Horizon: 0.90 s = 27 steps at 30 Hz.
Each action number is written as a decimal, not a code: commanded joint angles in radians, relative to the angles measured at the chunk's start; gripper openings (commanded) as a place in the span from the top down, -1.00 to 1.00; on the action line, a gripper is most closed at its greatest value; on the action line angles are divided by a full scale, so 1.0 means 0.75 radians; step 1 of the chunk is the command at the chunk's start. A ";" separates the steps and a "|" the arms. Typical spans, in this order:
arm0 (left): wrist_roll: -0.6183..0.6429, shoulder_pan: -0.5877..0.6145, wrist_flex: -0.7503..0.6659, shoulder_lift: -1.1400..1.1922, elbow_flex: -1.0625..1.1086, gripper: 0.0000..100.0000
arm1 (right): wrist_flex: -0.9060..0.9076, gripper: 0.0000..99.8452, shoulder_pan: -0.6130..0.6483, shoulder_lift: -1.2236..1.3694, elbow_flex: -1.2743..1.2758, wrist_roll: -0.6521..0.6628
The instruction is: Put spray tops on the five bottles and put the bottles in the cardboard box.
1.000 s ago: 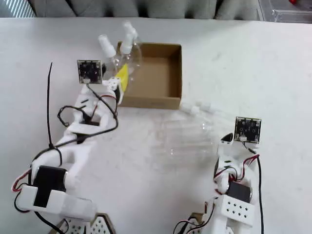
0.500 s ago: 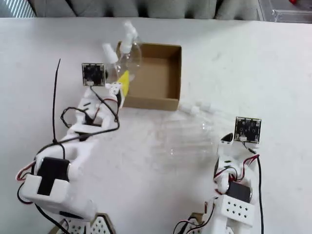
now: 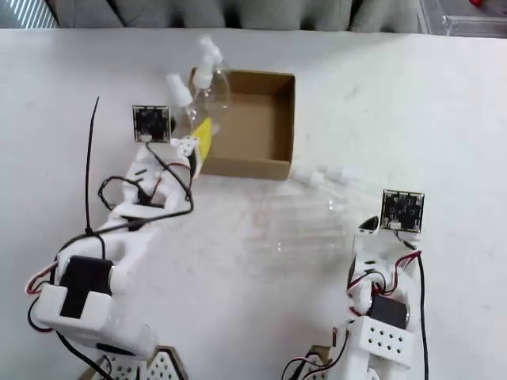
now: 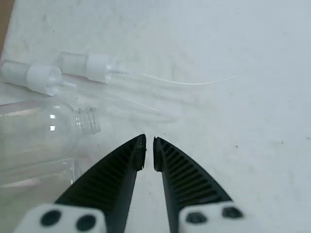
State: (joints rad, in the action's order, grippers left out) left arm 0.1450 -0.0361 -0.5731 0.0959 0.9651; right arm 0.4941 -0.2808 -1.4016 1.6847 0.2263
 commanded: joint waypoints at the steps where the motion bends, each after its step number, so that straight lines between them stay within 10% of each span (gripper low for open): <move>1: -0.016 -0.013 -0.031 -0.019 -0.004 0.58 | -0.026 0.97 0.003 0.007 0.014 0.010; 27: -0.018 -0.009 -0.027 -0.021 0.035 0.39 | -0.026 0.97 0.003 0.007 0.014 0.010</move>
State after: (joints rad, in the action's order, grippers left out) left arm 0.1373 -0.0376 -0.5731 0.0959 0.9989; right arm 0.4941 -0.2808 -1.4016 1.6847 0.2263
